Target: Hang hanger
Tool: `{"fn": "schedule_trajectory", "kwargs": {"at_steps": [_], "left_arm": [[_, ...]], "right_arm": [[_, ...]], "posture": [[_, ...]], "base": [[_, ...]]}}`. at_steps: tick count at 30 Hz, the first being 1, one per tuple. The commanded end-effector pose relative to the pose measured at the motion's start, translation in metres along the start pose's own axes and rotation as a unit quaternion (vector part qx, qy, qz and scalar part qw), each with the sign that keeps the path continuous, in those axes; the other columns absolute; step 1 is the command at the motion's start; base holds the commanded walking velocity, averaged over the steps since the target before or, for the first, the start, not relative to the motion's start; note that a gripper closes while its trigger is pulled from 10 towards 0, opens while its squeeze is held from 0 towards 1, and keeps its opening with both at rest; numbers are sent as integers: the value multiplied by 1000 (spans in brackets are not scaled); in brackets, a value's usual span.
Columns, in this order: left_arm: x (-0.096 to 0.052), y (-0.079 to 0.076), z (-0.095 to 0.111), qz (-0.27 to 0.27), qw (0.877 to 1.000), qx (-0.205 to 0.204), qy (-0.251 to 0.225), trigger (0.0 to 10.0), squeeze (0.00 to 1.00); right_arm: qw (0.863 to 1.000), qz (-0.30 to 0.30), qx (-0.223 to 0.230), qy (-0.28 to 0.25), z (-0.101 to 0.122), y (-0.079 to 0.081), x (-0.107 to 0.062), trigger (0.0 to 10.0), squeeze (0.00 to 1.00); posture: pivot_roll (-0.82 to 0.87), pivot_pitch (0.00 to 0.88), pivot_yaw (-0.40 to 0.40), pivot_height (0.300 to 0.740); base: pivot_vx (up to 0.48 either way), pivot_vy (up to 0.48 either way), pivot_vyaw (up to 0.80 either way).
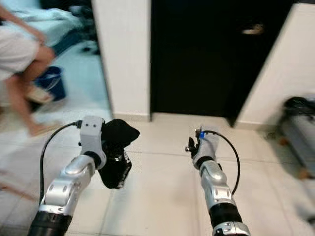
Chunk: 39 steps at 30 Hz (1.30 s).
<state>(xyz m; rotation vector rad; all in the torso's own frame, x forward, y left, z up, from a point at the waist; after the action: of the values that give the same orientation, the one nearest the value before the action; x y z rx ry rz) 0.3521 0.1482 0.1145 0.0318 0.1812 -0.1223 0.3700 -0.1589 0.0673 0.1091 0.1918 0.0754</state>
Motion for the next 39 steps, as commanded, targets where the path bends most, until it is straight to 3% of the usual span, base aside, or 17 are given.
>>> {"fn": "schedule_trajectory", "kwargs": {"at_steps": [1, 6, 10, 11, 12, 13, 14, 17, 19, 22, 25, 27, 28, 30, 34, 37, 39], "left_arm": [[1, -5, -9, -13, 1000, 11, 7, 10000, 0], [7, -3, -7, 9, 1000, -26, 13, 10000, 0], [6, -6, -15, 5, 998, -37, 41, 10000, 0], [7, -8, -25, 0, 997, -33, 63, 10000, 0], [6, -9, -41, 1, 995, 10, 96, 10000, 0], [6, -9, -41, 1, 995, 10, 96, 10000, 0], [4, -7, -51, 3, 993, 57, 107, 10000, 0], [3, -4, -60, 9, 991, 70, 115, 10000, 0], [-7, 12, -73, 54, 990, 36, 121, 10000, 0], [-15, 23, -80, 86, 988, 0, 125, 10000, 0], [-15, 20, -75, 78, 991, 2, 107, 10000, 0], [-12, 12, -60, 59, 995, -55, 62, 10000, 0], [-12, 12, -60, 59, 995, -55, 62, 10000, 0], [-9, -1, -60, 26, 989, -121, 76, 10000, 0], [-2, -8, -56, 15, 993, -91, 75, 10000, 0], [2, -18, -58, -3, 996, -36, 76, 10000, 0], [1, -21, -59, -6, 997, -23, 70, 10000, 0]], "right_arm": [[999, 4, -9, 35, -17, 2, -2, 10000, 0], [999, 1, -20, 45, -20, -4, -1, 10000, 0], [999, 3, -24, 48, -22, -3, -1, 10000, 0], [999, 3, -24, 49, -22, -3, 0, 10000, 0], [998, 1, -25, 50, -23, -2, 1, 10000, 0], [998, 1, -25, 50, -23, -2, 1, 10000, 0], [998, -4, -26, 49, -22, -3, 2, 10000, 0], [999, -10, -25, 47, -21, -4, 3, 10000, 0], [999, -29, -9, 43, -23, -8, 0, 10000, 0], [998, -40, 6, 41, -25, -8, -2, 10000, 0], [999, -34, 5, 39, -25, -5, -3, 10000, 0], [999, -28, 2, 38, -26, -2, -3, 10000, 0], [999, -28, 2, 38, -26, -2, -3, 10000, 0], [999, -25, -2, 37, -25, 0, -2, 10000, 0], [999, -19, -4, 26, -20, 3, -1, 10000, 0], [1000, -19, -4, 14, -15, 3, -2, 10000, 0], [1000, -19, -2, 9, -16, 3, -6, 10000, 0]], "posture": [[-27, 10, -70, 740], [-23, 19, -91, 740], [-16, 9, -95, 740], [-21, 25, -96, 740], [-28, 32, -94, 740], [-28, 32, -94, 740], [-35, 21, -86, 740], [-37, 27, -85, 740], [-45, 27, -67, 740], [-49, 33, -61, 740], [-42, 34, -62, 740], [-52, 39, -54, 740], [-52, 39, -54, 740], [-64, 43, -45, 740], [-94, 55, -17, 740], [-99, 34, -7, 740], [-101, 26, -12, 740]], "base": [[0, 0, -800], [0, 0, -800], [0, 0, -800], [0, 0, -800], [0, 0, -800], [0, 0, -800], [0, 0, -800], [0, 0, -800], [0, 0, -800], [0, 0, -800], [0, 0, -800], [0, 0, -800], [0, 0, -800], [0, 0, -800], [0, 0, -800], [0, 0, -800], [0, 0, -800]]}}
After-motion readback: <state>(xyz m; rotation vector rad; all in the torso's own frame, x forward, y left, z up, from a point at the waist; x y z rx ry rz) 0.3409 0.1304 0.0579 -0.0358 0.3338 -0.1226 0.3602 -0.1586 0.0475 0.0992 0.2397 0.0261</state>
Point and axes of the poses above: a point about 5 cm out from each wrist's last joint towards the gripper, its own x axis pointing out of the wrist towards the gripper, its own z axis along the axis of the wrist's last joint, y = z × x, the point moved 4 cm from there along x, pointing out of the wrist towards the gripper, and after that the axes turned 1 degree about x, right-handed, at the moved point
